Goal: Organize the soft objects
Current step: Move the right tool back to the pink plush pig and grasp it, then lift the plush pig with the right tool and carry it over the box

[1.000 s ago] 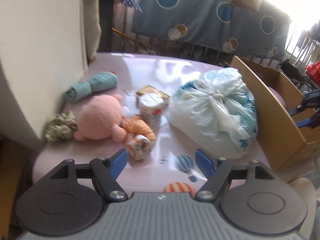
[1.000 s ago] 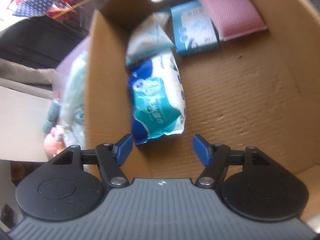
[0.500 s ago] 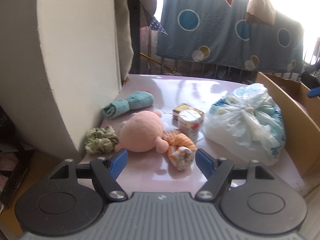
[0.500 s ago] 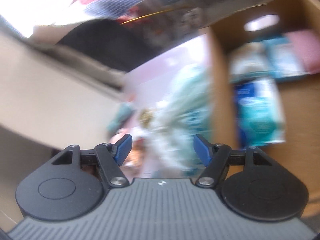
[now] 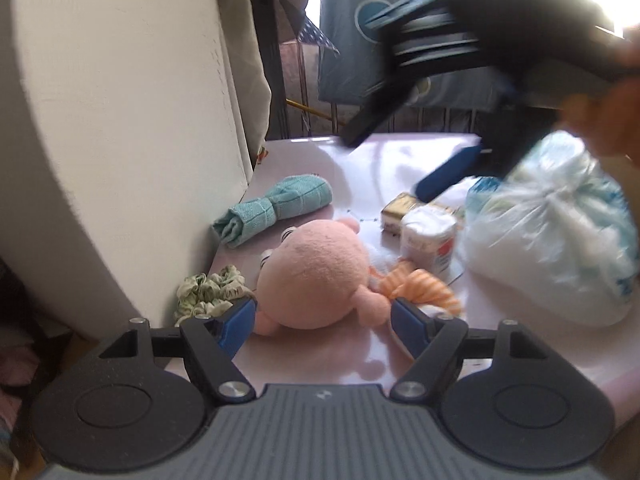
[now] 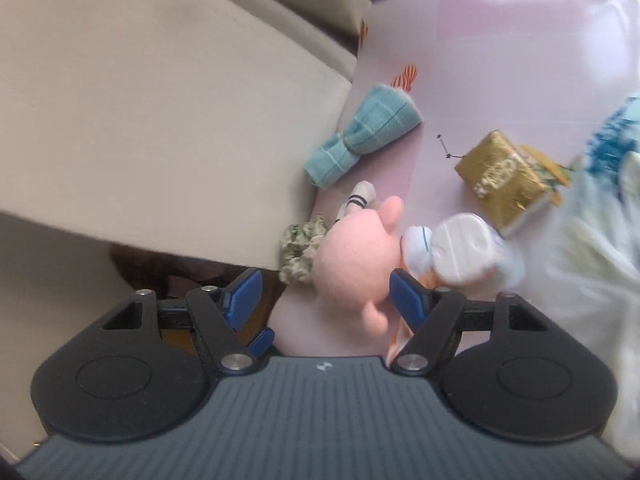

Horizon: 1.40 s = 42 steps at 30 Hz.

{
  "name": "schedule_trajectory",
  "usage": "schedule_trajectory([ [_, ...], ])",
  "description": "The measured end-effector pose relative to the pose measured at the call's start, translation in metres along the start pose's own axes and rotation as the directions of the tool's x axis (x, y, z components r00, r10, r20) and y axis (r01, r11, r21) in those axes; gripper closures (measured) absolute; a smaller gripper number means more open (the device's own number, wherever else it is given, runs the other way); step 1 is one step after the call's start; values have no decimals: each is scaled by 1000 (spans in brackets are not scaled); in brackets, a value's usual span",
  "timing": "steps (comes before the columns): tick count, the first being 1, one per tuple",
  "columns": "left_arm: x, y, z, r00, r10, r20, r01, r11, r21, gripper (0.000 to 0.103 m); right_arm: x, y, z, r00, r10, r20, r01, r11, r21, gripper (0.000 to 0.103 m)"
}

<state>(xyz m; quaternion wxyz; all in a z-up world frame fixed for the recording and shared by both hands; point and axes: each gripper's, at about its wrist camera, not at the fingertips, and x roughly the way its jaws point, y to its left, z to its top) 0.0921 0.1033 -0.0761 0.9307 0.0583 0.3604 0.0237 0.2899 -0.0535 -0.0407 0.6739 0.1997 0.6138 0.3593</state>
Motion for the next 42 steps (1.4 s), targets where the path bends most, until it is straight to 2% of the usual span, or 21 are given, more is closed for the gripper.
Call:
schedule_trajectory([
  [3,21,3,1,1000,5,-29,-4,1000,30,24,33,6,18,996,-78,-31,78,997,-23,32],
  [9,53,10,5,997,-25,-79,27,999,26,23,80,6,31,985,-136,-101,133,990,-42,32],
  [13,66,16,9,993,-66,-100,64,998,-21,24,85,18,29,981,-163,-101,152,982,-113,32],
  [20,67,19,12,993,-73,-88,69,996,-52,26,89,24,29,976,-201,-78,189,971,-145,35],
  [24,58,21,13,993,-88,-73,82,993,-81,26,80,25,28,979,-191,-69,181,975,-129,38],
  [30,28,19,23,997,-81,-15,79,994,-74,26,55,35,22,985,-167,-36,162,981,-107,38],
  [35,-6,10,38,996,-69,51,72,996,-53,26,16,46,13,993,-118,15,119,988,-98,38],
  [37,-21,5,44,994,-69,80,73,996,-45,26,-2,51,7,991,-123,43,127,987,-97,38],
  [42,-59,-15,61,983,-86,162,88,996,-8,26,-57,57,-15,992,-67,105,76,993,-85,38],
])
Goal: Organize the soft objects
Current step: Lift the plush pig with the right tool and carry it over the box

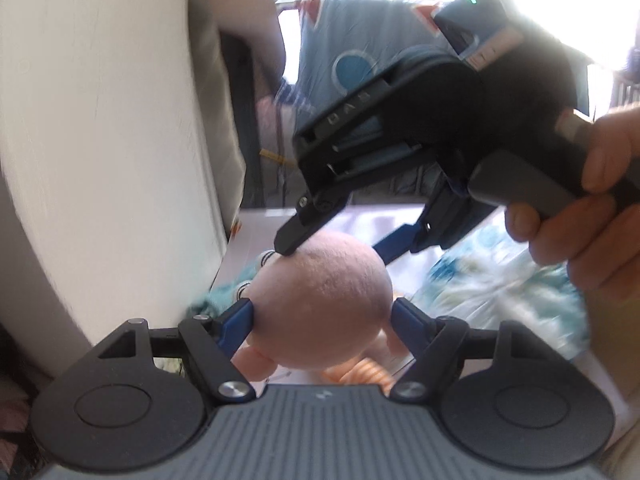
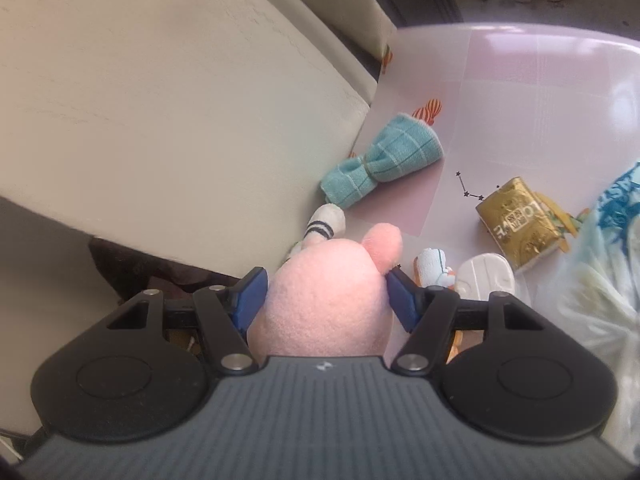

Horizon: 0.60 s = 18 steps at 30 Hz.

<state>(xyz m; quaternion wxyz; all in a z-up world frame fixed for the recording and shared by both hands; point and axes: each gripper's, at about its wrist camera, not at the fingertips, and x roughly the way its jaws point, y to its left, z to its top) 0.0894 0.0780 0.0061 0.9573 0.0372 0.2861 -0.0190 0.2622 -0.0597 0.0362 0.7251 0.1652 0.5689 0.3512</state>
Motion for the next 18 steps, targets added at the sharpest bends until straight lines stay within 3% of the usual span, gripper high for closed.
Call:
schedule_trajectory([
  [6,-35,-54,25,992,-85,97,75,992,102,26,-83,-22,-37,994,48,96,-54,997,60,39],
  [11,-44,-119,38,964,-246,102,220,952,214,32,-150,-67,-77,975,124,186,-155,974,165,47],
  [15,-39,-166,39,953,-287,99,246,923,297,32,-201,-107,-103,957,60,282,-124,968,217,47],
  [18,-34,-169,32,955,-289,63,260,922,288,32,-228,-132,-123,947,28,320,-114,961,252,46],
])
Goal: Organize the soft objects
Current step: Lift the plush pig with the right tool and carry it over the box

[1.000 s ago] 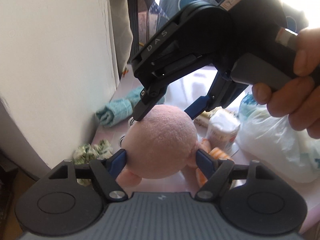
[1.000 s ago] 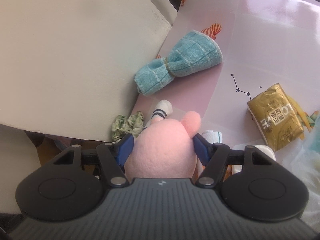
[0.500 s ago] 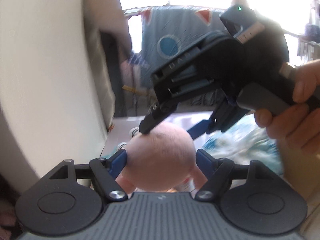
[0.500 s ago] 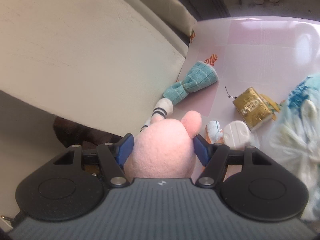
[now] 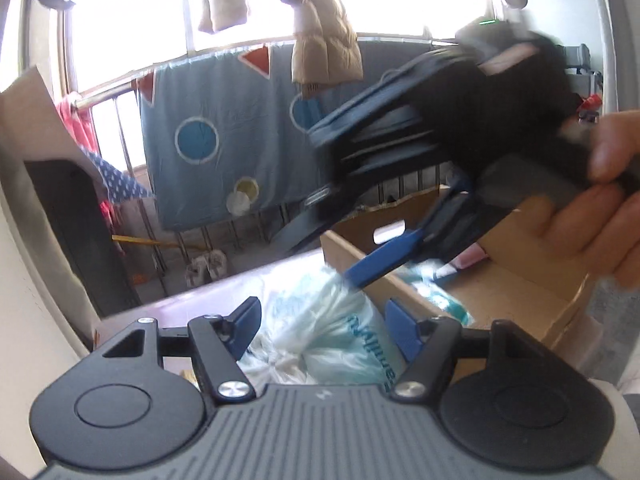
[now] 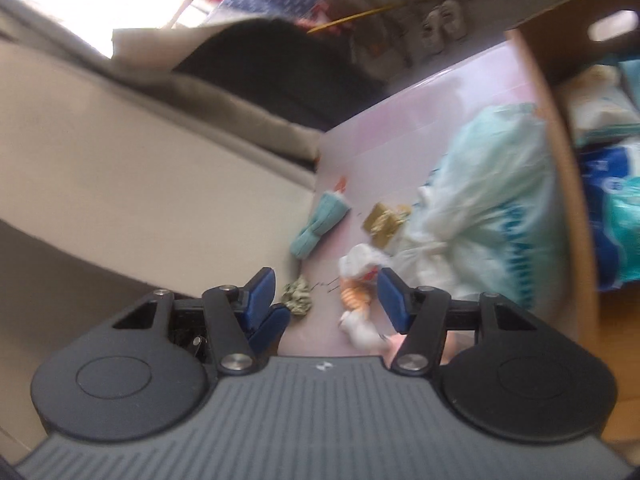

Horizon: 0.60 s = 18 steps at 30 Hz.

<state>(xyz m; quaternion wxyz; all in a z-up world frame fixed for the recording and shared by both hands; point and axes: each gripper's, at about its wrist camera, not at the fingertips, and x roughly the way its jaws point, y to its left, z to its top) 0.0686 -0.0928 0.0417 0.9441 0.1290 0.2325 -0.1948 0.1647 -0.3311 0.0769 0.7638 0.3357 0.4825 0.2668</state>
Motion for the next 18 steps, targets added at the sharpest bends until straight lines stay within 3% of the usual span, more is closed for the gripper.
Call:
schedule_trajectory([
  [4,-13,29,-24,996,39,-79,-43,998,-49,32,-21,-14,-23,1000,3,15,-3,1000,-24,46],
  [7,-27,52,-52,989,46,-140,-61,993,-104,32,-17,-18,-50,1000,4,-19,-5,998,-55,45],
  [13,-49,70,-93,965,-67,-253,10,976,-219,32,32,-25,-94,991,-22,-131,19,1000,-19,44],
  [18,-37,57,-106,957,-118,-264,51,968,-246,32,73,-39,-115,981,-104,-162,115,991,64,37],
])
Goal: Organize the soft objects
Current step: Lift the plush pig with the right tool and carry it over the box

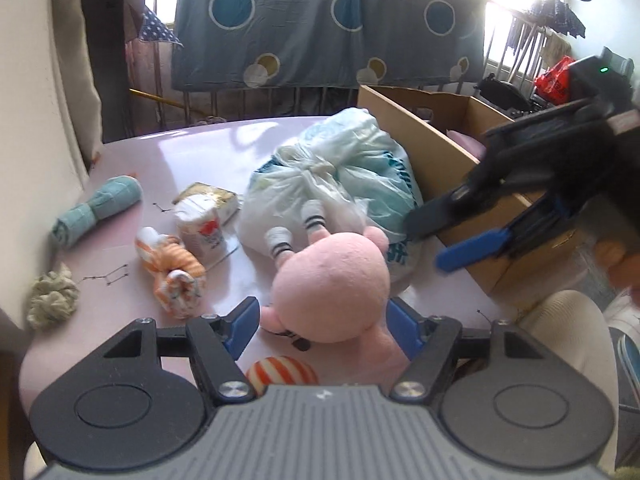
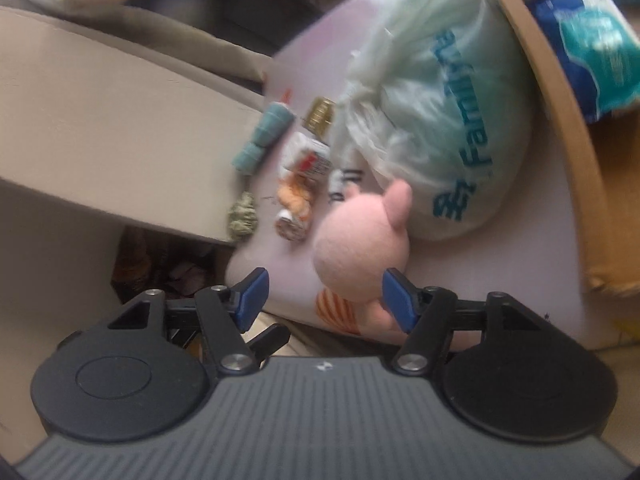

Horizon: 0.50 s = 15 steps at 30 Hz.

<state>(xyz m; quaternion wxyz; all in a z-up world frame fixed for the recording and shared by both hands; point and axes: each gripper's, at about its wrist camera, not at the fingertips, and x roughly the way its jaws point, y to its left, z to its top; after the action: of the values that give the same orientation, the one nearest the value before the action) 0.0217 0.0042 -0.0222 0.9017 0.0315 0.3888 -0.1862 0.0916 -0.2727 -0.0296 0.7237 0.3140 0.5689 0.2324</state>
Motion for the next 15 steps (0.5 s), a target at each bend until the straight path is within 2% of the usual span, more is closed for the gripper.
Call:
schedule_trajectory([
  [4,21,-7,-1,1000,-15,-5,15,999,42,32,27,-9,-6,1000,-7,3,6,996,89,34],
  [10,55,-8,3,998,-21,-58,25,997,71,28,57,-15,-13,998,-33,52,25,989,147,31],
  [13,70,-4,1,996,-23,-91,28,998,53,27,70,-19,-14,997,-31,71,19,987,160,31],
  [15,73,0,0,996,-31,-85,33,999,20,27,76,-22,-15,996,-11,87,-4,985,170,30],
])
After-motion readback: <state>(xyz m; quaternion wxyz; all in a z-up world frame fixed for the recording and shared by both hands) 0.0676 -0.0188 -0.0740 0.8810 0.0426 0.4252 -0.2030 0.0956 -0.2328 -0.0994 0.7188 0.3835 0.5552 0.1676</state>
